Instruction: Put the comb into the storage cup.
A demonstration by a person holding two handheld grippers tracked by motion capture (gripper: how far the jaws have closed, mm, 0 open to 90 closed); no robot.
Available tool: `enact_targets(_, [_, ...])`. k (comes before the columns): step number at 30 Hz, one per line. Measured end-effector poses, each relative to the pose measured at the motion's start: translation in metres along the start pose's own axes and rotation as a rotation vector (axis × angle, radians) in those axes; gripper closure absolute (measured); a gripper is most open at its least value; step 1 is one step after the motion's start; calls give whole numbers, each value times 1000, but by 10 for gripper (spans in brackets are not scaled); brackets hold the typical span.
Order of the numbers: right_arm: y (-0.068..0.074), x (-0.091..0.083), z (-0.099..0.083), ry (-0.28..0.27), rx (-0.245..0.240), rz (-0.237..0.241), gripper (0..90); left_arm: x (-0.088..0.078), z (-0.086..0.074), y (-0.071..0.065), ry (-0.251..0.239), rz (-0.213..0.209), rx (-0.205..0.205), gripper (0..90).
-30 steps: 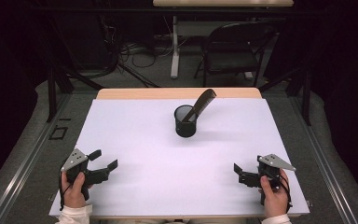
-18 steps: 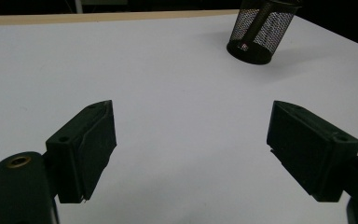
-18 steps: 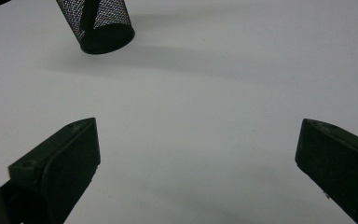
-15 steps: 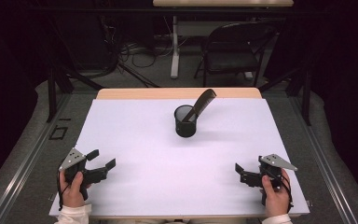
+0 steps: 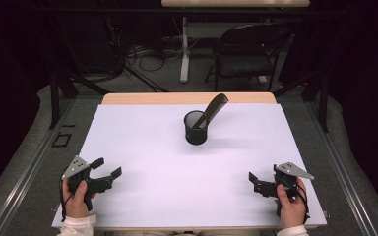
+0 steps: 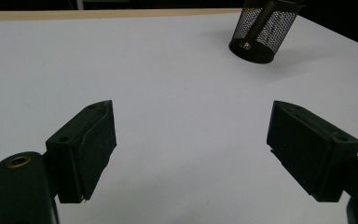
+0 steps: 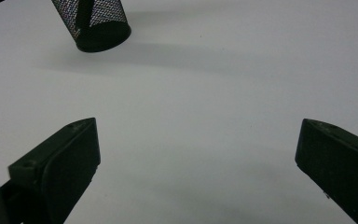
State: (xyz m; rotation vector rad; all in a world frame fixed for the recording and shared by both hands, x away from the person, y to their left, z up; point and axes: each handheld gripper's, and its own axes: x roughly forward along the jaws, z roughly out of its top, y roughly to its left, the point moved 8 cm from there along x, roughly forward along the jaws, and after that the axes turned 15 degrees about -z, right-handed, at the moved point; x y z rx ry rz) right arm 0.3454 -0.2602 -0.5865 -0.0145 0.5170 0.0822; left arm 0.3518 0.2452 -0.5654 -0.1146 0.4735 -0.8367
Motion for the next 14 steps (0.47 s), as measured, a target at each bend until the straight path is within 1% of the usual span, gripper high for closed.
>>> enact_targets(14, [1,0,0,1,5,0,0,0,0,2,-3,6,-6,160])
